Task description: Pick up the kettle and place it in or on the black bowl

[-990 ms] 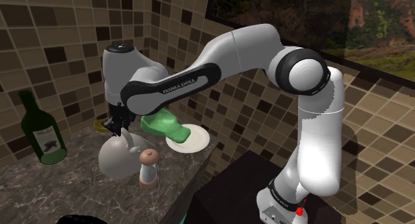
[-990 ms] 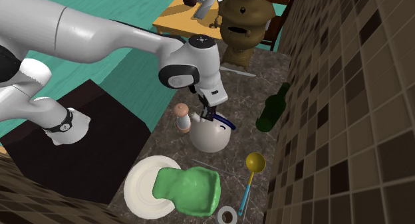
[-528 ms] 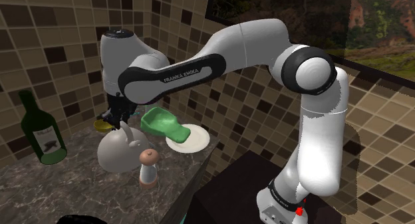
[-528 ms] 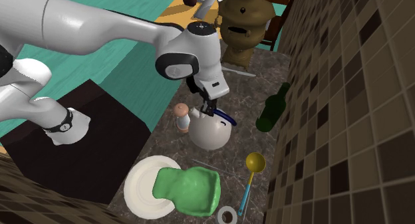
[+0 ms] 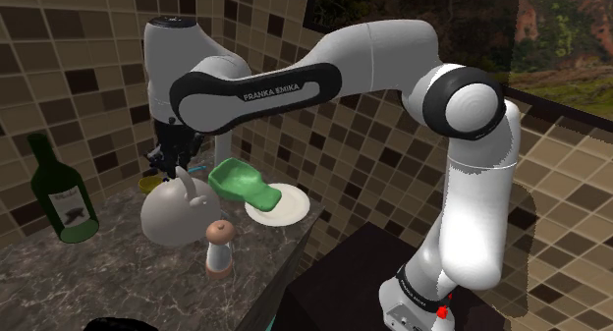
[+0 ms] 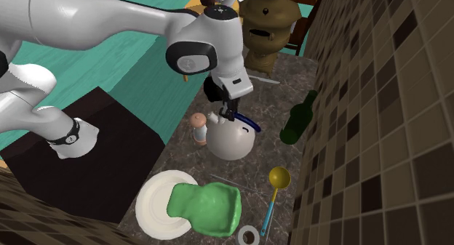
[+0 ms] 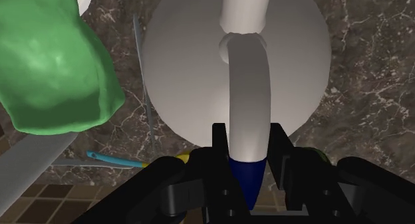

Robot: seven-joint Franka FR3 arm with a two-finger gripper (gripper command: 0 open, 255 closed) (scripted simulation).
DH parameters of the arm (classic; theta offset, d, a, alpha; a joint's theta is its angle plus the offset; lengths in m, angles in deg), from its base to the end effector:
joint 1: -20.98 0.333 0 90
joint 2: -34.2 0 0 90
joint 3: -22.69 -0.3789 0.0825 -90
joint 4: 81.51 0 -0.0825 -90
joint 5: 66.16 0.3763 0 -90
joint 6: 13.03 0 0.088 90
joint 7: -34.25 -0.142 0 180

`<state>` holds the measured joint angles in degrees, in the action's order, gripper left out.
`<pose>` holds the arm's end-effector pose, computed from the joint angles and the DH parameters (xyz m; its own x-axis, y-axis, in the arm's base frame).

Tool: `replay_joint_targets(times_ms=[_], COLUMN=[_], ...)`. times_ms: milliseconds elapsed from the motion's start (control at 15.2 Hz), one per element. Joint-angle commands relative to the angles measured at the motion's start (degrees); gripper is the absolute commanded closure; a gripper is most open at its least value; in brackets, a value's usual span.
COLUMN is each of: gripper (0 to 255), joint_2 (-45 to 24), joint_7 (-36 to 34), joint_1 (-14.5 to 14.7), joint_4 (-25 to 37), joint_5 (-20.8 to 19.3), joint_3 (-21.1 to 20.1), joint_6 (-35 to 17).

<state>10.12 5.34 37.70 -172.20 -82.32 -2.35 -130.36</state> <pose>0.5644 0.4131 0.4466 0.9476 0.2976 0.1160 0.2955 -0.9547 0.0353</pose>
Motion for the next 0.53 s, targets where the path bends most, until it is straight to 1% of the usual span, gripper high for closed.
replay_joint_targets(times_ms=[0, 462], gripper=[255, 255], joint_2=[0.8, 1.8], joint_7=[0.3, 1.2], joint_1=[-0.1, 0.0], joint_4=[0.6, 4.6], joint_5=[0.4, 1.2], joint_3=[-0.2, -0.6], joint_6=[1.3, 6.1])
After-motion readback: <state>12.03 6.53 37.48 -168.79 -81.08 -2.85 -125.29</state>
